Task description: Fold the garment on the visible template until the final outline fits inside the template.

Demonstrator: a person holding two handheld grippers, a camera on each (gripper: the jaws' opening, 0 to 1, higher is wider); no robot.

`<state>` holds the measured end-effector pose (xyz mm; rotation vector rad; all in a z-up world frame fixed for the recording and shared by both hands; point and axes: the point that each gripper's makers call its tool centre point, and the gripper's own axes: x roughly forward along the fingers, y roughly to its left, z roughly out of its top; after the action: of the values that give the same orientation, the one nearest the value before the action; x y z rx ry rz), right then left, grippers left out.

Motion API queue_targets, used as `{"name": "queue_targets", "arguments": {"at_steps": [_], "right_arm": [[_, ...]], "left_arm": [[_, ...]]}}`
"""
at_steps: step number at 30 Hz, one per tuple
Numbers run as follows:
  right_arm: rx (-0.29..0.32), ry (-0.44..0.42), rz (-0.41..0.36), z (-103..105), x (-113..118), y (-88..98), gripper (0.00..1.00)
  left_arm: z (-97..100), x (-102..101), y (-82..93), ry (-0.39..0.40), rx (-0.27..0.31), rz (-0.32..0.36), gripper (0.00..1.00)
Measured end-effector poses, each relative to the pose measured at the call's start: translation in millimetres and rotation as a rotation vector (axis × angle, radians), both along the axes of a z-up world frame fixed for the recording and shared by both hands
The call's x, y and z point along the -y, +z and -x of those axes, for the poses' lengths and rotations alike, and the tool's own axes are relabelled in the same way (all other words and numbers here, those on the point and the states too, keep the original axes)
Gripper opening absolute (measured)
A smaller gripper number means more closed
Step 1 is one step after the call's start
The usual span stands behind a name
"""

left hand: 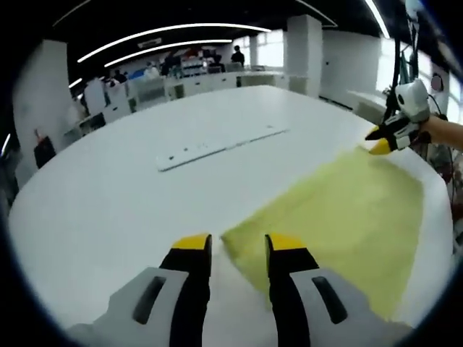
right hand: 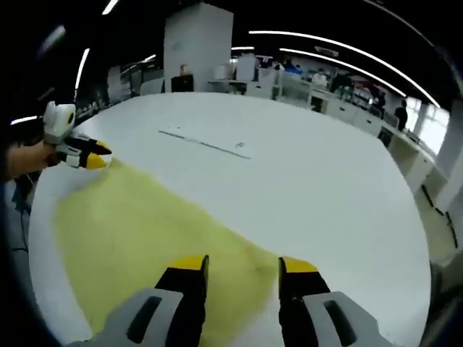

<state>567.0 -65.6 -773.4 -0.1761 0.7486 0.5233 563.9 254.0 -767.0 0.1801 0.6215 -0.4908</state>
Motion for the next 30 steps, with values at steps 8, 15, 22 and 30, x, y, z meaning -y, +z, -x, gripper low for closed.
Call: {"name": "queue_targets", "arguments": {"at_steps": [8,15,22,30], "right_arm": [[-0.059,0.018,-0.073,22,-6,12.8,0.58],[-0.086,0.061,-0.099,48,-12,24.9,0.67],[-0.109,0.093,-0.093,79,-8,26.6,0.67],[-0.147,0.096,-0.105,113,1,20.3,0.67]], "left_arm": [[24.5,8,13.2,-0.056,-0.008,0.054,0.45],[48.9,11,21.5,-0.090,-0.020,0.083,0.55],[80.9,14,20.0,-0.125,-0.045,0.096,0.62],[109.3,20,17.4,-0.161,-0.047,0.106,0.65]]}}
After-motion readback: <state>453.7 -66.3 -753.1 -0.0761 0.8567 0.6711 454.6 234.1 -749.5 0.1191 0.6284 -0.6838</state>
